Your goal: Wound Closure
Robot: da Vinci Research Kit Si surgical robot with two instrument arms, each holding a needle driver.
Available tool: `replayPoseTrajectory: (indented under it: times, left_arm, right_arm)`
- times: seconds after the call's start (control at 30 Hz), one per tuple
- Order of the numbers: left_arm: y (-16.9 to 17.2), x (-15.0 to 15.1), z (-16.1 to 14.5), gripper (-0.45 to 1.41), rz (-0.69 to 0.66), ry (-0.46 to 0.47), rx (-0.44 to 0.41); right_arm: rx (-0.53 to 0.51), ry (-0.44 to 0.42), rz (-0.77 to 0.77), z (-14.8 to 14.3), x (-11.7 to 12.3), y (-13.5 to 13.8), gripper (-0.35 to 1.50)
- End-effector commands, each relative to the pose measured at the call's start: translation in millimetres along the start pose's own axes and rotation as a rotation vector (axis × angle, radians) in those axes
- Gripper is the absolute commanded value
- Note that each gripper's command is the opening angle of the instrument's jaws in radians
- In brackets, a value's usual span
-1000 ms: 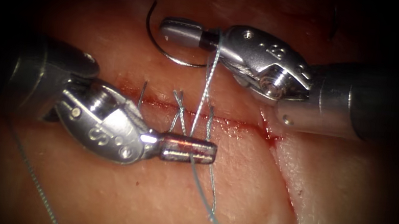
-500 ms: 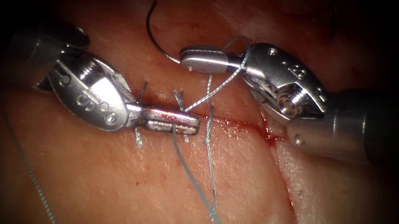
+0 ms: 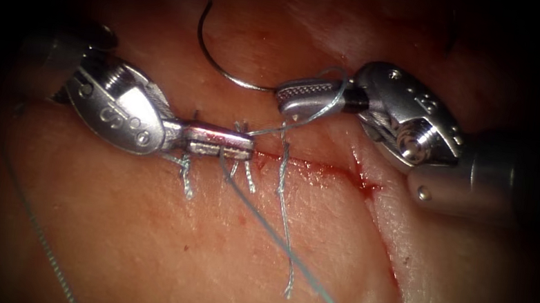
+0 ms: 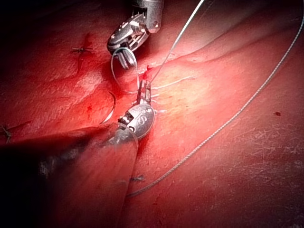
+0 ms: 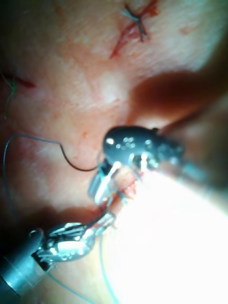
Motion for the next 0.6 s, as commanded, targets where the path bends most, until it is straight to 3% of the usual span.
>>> replayPoseTrajectory:
  times: [0.03, 0.1, 0.2, 0.3, 0.43, 0.6]
  left_arm:
    - [0.1, -0.6, 0.6, -0.45, 0.002, -0.001, -0.001]
    - [0.1, -0.6, 0.6, -0.45, 0.002, -0.001, -0.001]
    - [0.1, -0.6, 0.6, -0.45, 0.002, -0.001, 0.0]
    - [0.2, -0.5, 0.7, -0.45, 0.002, -0.006, -0.004]
    - [0.1, -0.5, 0.9, -0.45, 0.002, -0.007, -0.003]
    - [0.2, -0.5, 1.2, -0.45, 0.002, -0.016, -0.007]
  right_arm:
    - [0.025, -0.033, -0.015, 0.2, -0.6, 0.2, 0.17]
    - [0.05, -0.076, -0.027, 0.1, -0.5, 0.0, 0.21]
    - [0.092, -0.123, -0.038, -0.4, -0.5, -0.4, 0.49]
    - [0.145, -0.175, -0.042, -0.8, -0.3, -1.0, 0.58]
    - [0.199, -0.251, -0.043, -0.6, -0.4, -1.7, 0.83]
    - [0.263, -0.307, -0.046, 0.4, -0.6, -2.4, 0.84]
